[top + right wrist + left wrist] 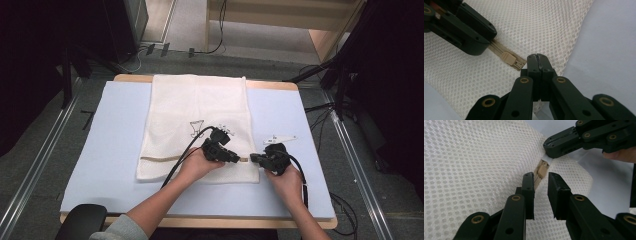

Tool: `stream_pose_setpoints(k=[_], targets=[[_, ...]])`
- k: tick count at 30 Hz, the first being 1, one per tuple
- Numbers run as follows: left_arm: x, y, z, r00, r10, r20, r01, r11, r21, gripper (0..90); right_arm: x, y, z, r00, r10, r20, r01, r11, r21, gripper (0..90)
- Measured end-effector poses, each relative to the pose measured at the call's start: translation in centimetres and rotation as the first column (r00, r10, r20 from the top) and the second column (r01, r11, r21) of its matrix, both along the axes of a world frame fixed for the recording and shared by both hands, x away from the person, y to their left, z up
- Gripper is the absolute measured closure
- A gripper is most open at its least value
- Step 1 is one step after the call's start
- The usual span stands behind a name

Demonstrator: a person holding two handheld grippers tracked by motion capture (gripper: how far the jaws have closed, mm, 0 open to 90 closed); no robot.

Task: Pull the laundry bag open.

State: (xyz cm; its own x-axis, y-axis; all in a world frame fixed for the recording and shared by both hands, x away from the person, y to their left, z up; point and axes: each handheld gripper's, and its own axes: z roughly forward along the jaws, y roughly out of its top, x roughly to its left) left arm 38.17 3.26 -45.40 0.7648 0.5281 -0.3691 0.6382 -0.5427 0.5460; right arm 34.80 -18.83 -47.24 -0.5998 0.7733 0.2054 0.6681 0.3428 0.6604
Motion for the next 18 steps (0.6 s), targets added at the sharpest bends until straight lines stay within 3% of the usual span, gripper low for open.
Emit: stream_pose_setpoints(k=[18], targets=[[0.4,-2.3,-1.5,0.9996,0.008,-0.027,-0.009,0.9989,-0.046,79.8,-0.2,0.1,0.0,1.0,-0.001,0.008,0.001,1.0,-0.003,90.0]])
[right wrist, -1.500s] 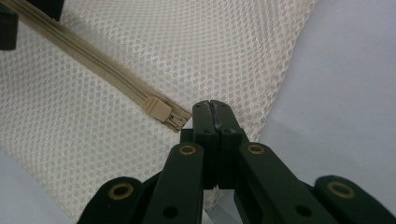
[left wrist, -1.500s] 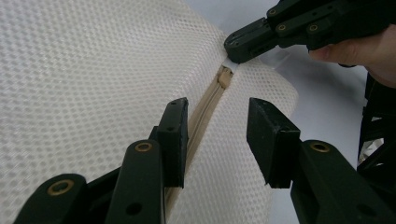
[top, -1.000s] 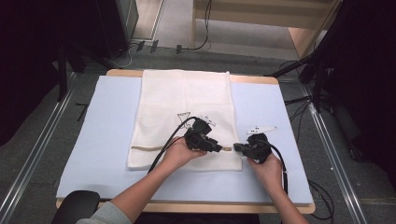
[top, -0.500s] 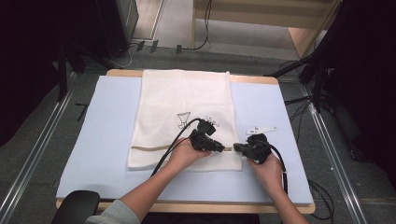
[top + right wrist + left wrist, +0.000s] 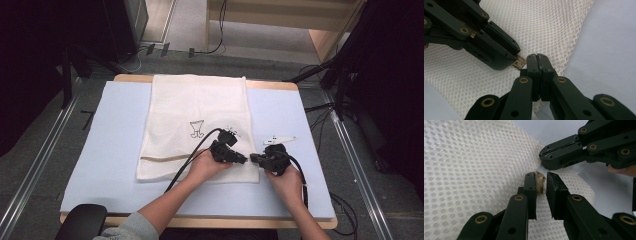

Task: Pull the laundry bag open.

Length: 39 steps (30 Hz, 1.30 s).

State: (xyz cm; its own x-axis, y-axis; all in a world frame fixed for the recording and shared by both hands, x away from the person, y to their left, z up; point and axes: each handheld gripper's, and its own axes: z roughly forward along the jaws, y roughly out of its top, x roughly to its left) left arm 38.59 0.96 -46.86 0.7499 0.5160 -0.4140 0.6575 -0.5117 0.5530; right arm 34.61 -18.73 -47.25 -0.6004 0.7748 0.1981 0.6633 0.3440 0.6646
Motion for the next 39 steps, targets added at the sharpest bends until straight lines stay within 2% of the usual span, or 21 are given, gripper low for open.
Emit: stream_pose_setpoints(k=[4,9,11,12,14,17,18,20,24,27,32,39], targets=[[0.0,-0.3,-0.1,0.9999,-0.003,0.017,0.003,0.9999,0.01,82.6,0.0,0.0,0.0,1.0,-0.004,-0.001,0.004,1.0,0.001,90.0],[0.1,-0.3,-0.1,0.9999,-0.009,0.006,0.009,0.9999,0.01,88.1,-0.1,0.0,-0.1,1.0,-0.004,0.007,0.003,1.0,0.003,90.0],[0.1,-0.3,-0.1,1.0,-0.008,-0.006,0.008,1.0,0.002,88.6,-0.2,0.0,-0.1,0.9997,0.003,0.024,-0.003,1.0,-0.005,90.0],[0.5,-0.1,-0.1,0.9992,-0.014,-0.037,0.014,0.9999,-0.001,88.8,-0.4,0.1,-0.2,0.9982,0.022,0.056,-0.021,1.0,-0.022,90.0],[0.8,0.0,-0.1,0.9982,-0.013,-0.059,0.012,0.9999,-0.009,88.9,-0.4,0.0,-0.3,0.9977,0.03,0.061,-0.028,0.999,-0.021,90.0],[0.9,0.2,0.1,0.9976,-0.017,-0.067,0.017,0.9999,-0.002,89.1,-0.4,-0.2,-0.4,0.9978,0.028,0.06,-0.028,1.0,-0.007,90.0],[1.0,0.5,0.3,0.9975,-0.016,-0.069,0.017,0.9998,0.01,89.1,-0.4,-0.2,-0.4,0.9978,0.029,0.06,-0.029,1.0,-0.004,90.0],[1.2,1.2,0.5,0.9964,-0.01,-0.084,0.01,0.9999,0.007,89.1,-0.4,-0.2,-0.4,0.9975,0.032,0.062,-0.032,0.999,-0.003,90.0],[1.2,2.3,0.9,0.9972,-0.013,-0.074,0.014,0.9998,0.015,89.1,-0.3,-0.3,-0.5,0.998,0.031,0.055,-0.031,0.999,0.007,90.0],[1.2,3.0,1.1,0.9973,-0.013,-0.072,0.013,0.9998,0.012,89.0,-0.3,-0.4,-0.5,0.9981,0.028,0.055,-0.029,1.0,0.012,90.0],[1.2,4.4,1.2,0.9952,0.0,-0.098,-0.002,0.9999,-0.017,89.1,-0.3,-0.4,-0.5,0.9988,0.024,0.043,-0.025,0.999,0.02,90.0],[0.9,4.7,1.5,0.9965,-0.007,-0.083,0.005,0.9998,-0.021,89.0,-0.3,-0.4,-0.5,0.9988,0.025,0.041,-0.026,0.999,0.024,90.0]])
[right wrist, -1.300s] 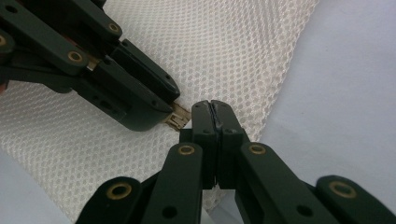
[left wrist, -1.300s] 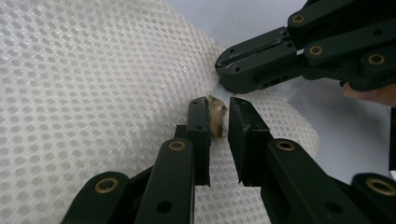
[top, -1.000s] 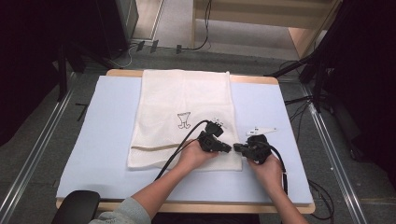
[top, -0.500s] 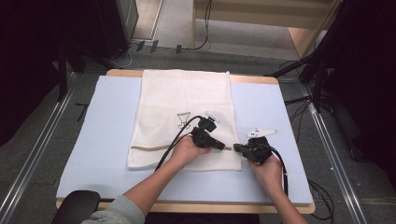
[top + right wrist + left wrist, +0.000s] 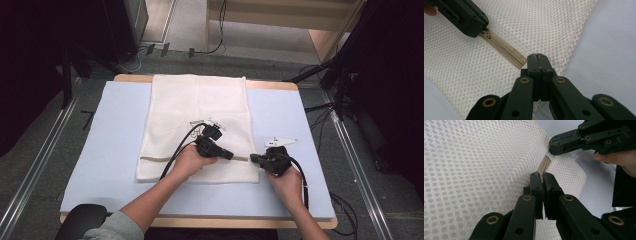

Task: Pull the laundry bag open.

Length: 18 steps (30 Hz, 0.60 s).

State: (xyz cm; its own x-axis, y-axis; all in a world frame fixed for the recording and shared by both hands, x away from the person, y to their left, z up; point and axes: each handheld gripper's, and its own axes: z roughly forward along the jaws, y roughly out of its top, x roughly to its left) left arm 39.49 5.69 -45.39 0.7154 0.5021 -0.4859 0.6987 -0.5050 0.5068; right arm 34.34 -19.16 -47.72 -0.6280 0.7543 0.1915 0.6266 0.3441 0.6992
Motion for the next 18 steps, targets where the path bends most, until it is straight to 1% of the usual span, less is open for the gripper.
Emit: stream_pose_setpoints(k=[1,2,6,8,9,10,11,15,17,18], targets=[[0.0,0.2,0.1,1.0,-0.005,0.0,0.005,1.0,0.003,89.1,0.0,0.0,0.0,1.0,0.004,0.007,-0.004,1.0,-0.003,90.0],[0.0,0.2,0.1,1.0,-0.003,-0.009,0.003,1.0,-0.005,89.1,0.0,0.0,0.0,1.0,0.005,0.006,-0.005,1.0,-0.002,90.0],[-0.2,0.3,0.2,0.9999,-0.009,-0.008,0.009,0.9999,-0.005,89.1,0.0,0.1,0.0,0.9999,0.008,0.007,-0.008,1.0,-0.005,90.0],[-0.1,0.5,0.2,0.9999,-0.014,-0.006,0.014,0.9999,0.002,89.1,0.0,0.1,0.0,0.9998,0.014,0.011,-0.013,1.0,-0.008,90.0],[0.0,0.7,0.1,0.9997,-0.006,-0.023,0.005,0.9999,-0.012,89.2,0.0,0.1,0.0,0.9999,0.011,0.011,-0.011,1.0,-0.01,90.0],[0.0,0.7,0.0,0.9995,-0.004,-0.031,0.004,0.9999,-0.01,89.2,0.0,0.1,0.0,0.9999,0.007,0.009,-0.007,1.0,-0.007,90.0],[0.0,0.7,-0.1,0.9997,-0.007,-0.024,0.007,1.0,-0.001,89.2,0.0,0.1,0.0,1.0,0.006,0.008,-0.006,1.0,-0.007,90.0],[0.0,0.9,0.1,0.9998,-0.004,-0.019,0.004,1.0,0.004,89.3,0.0,0.1,0.0,1.0,0.007,0.007,-0.007,1.0,-0.008,90.0],[0.1,1.7,0.2,0.9996,-0.002,-0.026,0.002,1.0,-0.004,89.2,0.0,0.1,0.0,0.9999,0.008,0.008,-0.008,1.0,-0.008,90.0],[0.0,1.7,0.3,0.9998,-0.001,-0.021,0.002,1.0,0.004,89.2,0.0,0.1,0.0,0.9999,0.009,0.007,-0.009,1.0,-0.006,90.0]])
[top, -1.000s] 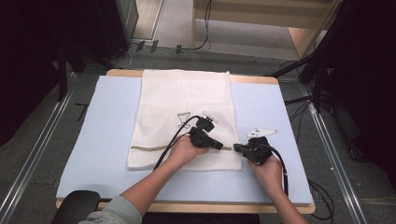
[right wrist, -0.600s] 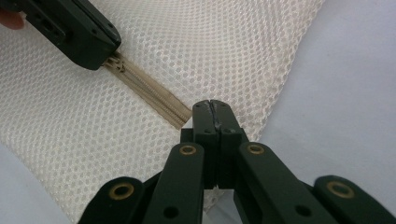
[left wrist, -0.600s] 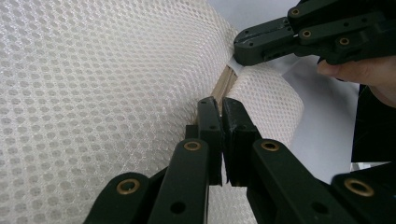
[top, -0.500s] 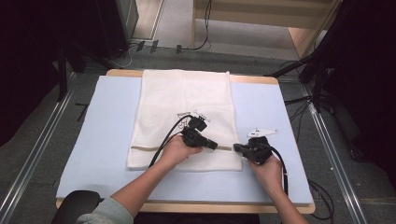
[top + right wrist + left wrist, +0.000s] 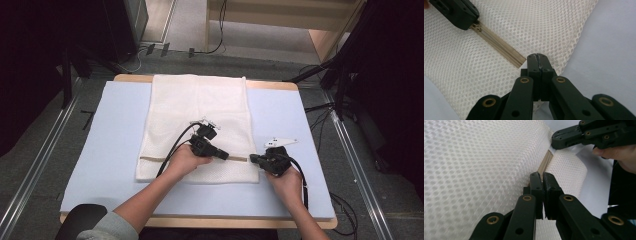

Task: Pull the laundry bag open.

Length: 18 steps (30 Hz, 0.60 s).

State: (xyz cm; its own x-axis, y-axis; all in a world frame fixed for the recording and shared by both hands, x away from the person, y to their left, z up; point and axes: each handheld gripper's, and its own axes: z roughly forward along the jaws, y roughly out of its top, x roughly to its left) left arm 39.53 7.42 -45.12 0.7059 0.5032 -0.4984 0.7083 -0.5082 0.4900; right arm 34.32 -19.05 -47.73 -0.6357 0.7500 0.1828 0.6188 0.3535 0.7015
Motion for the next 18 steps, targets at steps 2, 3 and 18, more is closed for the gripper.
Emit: stream_pose_setpoints(k=[2,3,18], targets=[[-0.1,0.3,0.2,1.0,-0.001,0.007,0.001,1.0,0.004,89.2,0.0,0.0,0.0,1.0,0.0,0.0,0.0,1.0,-0.001,90.0],[-0.2,0.4,0.2,1.0,-0.003,0.007,0.003,1.0,0.004,89.2,0.0,0.0,0.0,1.0,-0.001,0.0,0.001,1.0,-0.001,90.0],[-0.8,3.8,1.2,0.9998,0.012,0.016,-0.012,0.9999,-0.001,89.2,0.0,0.1,0.0,1.0,-0.004,0.004,0.004,1.0,-0.006,90.0]])
